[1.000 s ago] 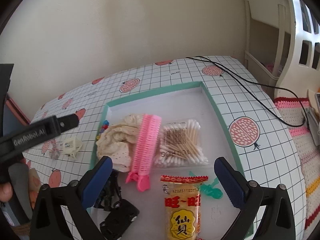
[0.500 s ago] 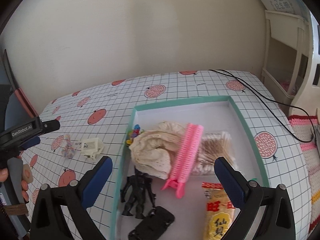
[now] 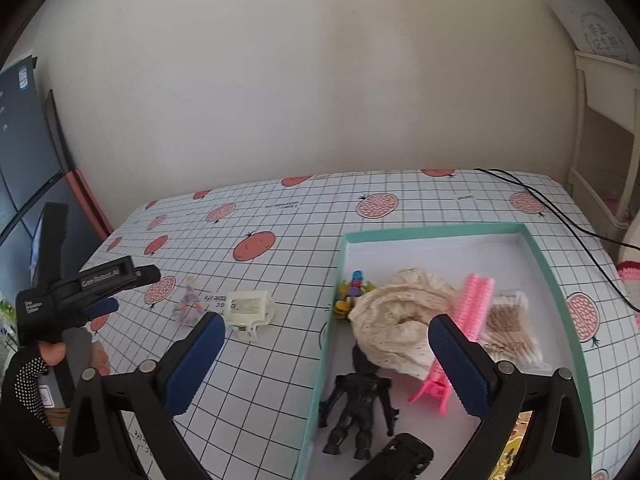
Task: Organize objects
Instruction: 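Grasp the rainbow pipe-cleaner ring with the left gripper while the right gripper grasps the white plastic clip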
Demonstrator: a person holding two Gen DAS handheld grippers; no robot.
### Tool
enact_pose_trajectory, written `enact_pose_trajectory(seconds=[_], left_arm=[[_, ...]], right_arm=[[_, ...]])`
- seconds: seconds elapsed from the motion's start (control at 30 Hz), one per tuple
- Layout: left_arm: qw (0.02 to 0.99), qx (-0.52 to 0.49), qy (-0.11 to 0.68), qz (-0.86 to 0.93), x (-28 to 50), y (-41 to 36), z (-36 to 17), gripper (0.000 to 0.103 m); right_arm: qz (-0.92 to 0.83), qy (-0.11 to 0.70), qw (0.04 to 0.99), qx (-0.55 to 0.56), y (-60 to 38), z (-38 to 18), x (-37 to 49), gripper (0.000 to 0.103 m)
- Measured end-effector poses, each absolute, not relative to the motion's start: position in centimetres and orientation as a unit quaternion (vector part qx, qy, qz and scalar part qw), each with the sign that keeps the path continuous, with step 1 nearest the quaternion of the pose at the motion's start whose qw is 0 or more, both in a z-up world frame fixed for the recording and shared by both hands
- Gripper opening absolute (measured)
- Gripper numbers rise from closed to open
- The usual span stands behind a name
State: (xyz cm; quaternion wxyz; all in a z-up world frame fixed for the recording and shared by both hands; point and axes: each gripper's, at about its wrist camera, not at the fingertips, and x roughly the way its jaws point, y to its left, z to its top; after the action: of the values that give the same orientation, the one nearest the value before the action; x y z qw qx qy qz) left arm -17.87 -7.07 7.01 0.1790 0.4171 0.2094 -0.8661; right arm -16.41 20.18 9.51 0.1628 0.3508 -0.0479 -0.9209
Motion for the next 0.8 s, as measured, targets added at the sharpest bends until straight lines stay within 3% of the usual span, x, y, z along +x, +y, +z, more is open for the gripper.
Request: enact_pose_trajectory(seconds=[0.33,0.8], left_arm=[[0.159,0.418,0.234,-0.863,-18.2,-9.2,6.3,0.103],[0.118,0.451,0.189,-0.864,-20.9,-9.0,5.1,0.103]], right_arm=[[-0.907,-0.021,0.194,0.374,16.5,9.1,-17.0,0.103],[-0.88,0.038,0.225,0.417,9.2,6.8,-20.1,0.103]])
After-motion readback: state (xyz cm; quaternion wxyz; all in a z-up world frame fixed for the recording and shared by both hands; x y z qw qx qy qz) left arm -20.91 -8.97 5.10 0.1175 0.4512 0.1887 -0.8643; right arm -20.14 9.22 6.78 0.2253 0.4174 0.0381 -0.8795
